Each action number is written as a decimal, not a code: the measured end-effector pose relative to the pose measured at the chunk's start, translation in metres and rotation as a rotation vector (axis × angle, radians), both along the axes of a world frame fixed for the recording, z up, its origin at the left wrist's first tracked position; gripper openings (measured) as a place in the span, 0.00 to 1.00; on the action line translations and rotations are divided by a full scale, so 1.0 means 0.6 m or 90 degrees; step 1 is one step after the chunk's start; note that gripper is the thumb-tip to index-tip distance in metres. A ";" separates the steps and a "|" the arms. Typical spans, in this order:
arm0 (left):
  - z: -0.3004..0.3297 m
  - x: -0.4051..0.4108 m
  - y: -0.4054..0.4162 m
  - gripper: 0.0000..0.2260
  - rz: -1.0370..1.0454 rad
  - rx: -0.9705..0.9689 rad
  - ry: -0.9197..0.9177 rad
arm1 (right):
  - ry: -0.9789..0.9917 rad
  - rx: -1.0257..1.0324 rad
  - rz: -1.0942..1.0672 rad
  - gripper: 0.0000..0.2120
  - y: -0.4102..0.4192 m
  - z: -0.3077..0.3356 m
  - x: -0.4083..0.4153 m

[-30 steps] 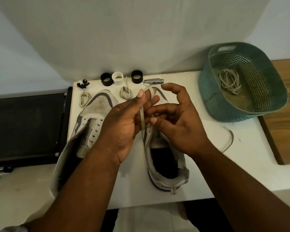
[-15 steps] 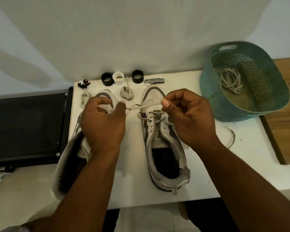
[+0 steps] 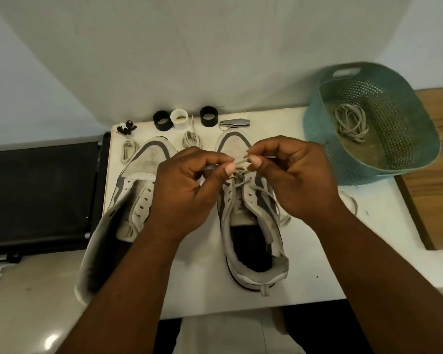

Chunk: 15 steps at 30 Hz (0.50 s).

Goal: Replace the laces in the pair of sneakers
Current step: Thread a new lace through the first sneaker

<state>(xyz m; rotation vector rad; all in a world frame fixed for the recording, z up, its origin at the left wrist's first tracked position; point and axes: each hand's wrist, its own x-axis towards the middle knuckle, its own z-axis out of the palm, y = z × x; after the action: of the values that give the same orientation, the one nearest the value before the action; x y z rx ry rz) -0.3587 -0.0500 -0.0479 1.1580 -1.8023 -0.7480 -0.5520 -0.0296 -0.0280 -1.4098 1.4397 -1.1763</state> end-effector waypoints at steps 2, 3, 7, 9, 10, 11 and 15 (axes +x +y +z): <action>-0.005 0.000 -0.002 0.05 0.019 0.000 -0.020 | 0.054 -0.009 0.021 0.08 0.003 0.000 0.002; -0.008 0.001 -0.004 0.07 0.017 0.003 -0.049 | 0.079 -0.011 0.036 0.08 0.005 0.001 0.005; -0.010 0.002 -0.004 0.13 -0.097 0.011 -0.077 | 0.154 0.000 0.081 0.05 0.009 -0.003 0.012; -0.009 -0.001 -0.001 0.10 -0.130 0.009 -0.032 | 0.161 0.011 0.077 0.06 0.010 -0.005 0.012; -0.009 -0.001 -0.002 0.10 -0.128 0.006 -0.021 | 0.144 0.027 0.082 0.07 0.010 -0.004 0.012; -0.009 0.000 -0.004 0.09 -0.124 0.003 -0.014 | 0.108 0.052 0.092 0.07 0.010 -0.002 0.012; -0.013 0.004 -0.008 0.06 -0.094 -0.005 -0.040 | -0.015 0.119 0.113 0.02 0.014 0.004 0.014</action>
<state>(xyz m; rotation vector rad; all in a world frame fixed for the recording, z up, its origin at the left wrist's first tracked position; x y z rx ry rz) -0.3561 -0.0548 -0.0556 1.0621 -1.9575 -0.7971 -0.5435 -0.0215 -0.0254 -1.3586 1.3404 -0.9194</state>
